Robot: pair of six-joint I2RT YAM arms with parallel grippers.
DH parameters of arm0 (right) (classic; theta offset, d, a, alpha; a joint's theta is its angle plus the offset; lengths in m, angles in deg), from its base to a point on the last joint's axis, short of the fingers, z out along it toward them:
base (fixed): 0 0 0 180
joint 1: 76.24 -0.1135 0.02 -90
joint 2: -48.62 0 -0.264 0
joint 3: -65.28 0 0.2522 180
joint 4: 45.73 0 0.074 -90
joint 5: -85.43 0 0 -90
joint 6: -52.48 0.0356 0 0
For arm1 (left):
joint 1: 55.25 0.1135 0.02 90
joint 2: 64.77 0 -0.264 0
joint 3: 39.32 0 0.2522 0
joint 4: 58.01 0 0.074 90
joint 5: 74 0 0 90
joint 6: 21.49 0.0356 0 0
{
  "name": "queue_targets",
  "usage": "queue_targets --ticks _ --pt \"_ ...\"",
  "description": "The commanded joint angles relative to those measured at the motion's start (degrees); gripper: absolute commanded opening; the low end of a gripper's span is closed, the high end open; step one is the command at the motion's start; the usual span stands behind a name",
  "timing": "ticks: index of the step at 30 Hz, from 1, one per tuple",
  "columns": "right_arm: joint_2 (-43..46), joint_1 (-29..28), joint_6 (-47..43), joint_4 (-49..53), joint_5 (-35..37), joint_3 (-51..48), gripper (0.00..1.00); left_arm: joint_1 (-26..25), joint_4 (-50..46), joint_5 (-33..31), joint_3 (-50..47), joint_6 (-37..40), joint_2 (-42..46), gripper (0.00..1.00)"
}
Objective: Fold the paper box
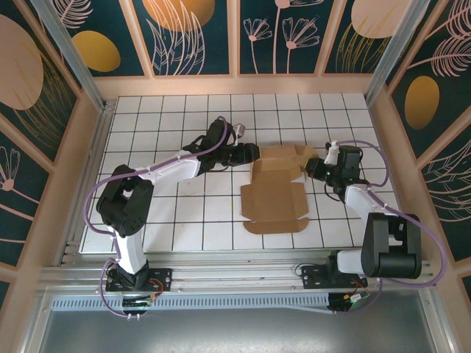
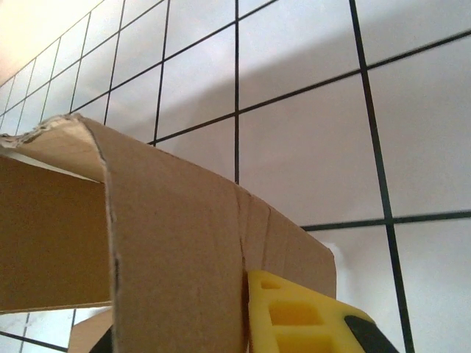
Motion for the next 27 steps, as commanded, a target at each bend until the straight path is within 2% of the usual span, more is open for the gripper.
queue_targets --ticks 1,7,14,19,27 --pt "2.51 -1.06 8.08 2.11 -2.11 0.43 0.12 -1.19 -3.31 1.17 0.14 -0.72 -2.69 0.5" --pt "1.82 -1.66 16.49 3.29 -3.8 2.23 0.14 -1.52 -2.84 1.0 0.05 -1.07 -2.77 0.5" --pt "1.2 -2.03 21.16 7.33 -3.25 5.78 0.17 -1.92 -2.93 0.56 0.22 -0.75 -2.69 0.5" --pt "-0.31 -2.78 27.16 7.29 -5.46 9.19 0.17 -2.01 -2.93 0.21 0.27 -0.68 -2.58 0.5" --pt "-3.71 -5.71 20.66 15.67 0.14 13.16 0.18 -2.43 -3.84 -1.14 0.48 0.29 -2.12 0.49"
